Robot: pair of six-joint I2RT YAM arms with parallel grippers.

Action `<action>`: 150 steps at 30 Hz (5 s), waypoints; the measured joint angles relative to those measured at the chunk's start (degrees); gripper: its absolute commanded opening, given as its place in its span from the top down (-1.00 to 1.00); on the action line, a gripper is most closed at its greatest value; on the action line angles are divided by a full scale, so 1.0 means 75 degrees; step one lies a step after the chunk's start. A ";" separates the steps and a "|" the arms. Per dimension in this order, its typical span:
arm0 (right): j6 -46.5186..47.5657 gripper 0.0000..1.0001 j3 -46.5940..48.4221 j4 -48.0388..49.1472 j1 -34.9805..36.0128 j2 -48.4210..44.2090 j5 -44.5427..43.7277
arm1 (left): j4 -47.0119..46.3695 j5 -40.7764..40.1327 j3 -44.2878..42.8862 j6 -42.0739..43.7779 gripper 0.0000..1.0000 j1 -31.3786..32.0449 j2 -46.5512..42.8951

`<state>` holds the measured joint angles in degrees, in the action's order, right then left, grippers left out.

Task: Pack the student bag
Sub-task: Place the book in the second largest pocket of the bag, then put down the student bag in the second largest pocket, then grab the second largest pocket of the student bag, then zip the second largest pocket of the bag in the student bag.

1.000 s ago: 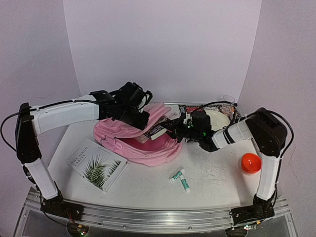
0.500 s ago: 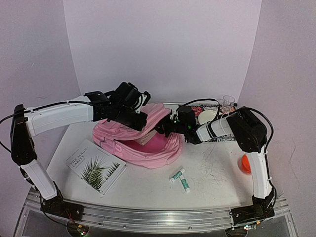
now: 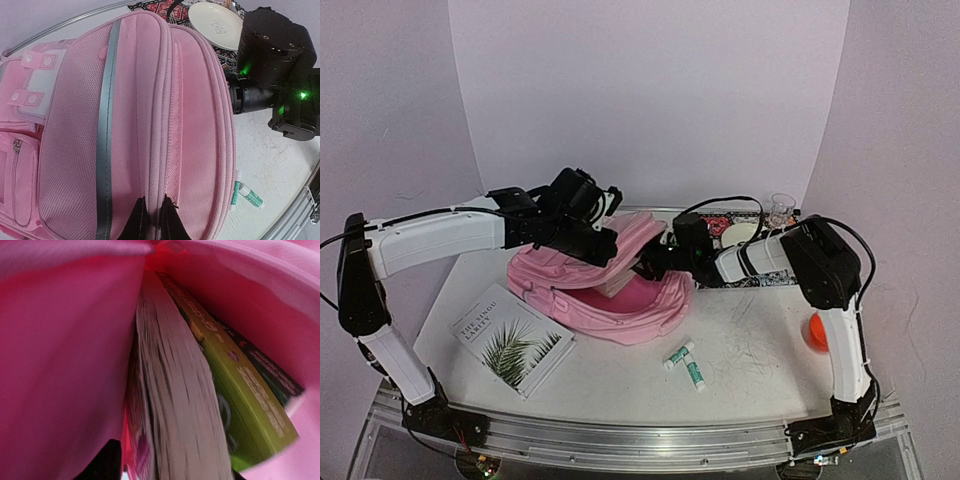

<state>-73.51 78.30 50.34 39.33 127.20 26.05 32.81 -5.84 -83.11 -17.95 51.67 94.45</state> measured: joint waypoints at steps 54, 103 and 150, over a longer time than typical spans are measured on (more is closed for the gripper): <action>0.3896 -0.39 -0.0939 -0.4412 0.2962 -0.3461 -0.4211 | -0.0567 0.3010 0.4002 -0.1262 0.15 -0.3922 -0.2104; 0.3852 -0.45 -0.0867 -0.3988 0.2897 -0.2988 -0.3993 | -0.2052 0.4092 0.4365 0.0149 0.51 -0.3173 -0.0548; 0.5755 -0.37 -0.1864 -0.3114 0.3246 -0.2426 -0.4124 | -0.1893 0.4186 0.2899 -0.4244 0.76 -0.0730 0.0132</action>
<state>-30.35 64.32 26.98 63.68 109.01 -4.88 18.61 25.56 -61.37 -49.79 46.19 95.45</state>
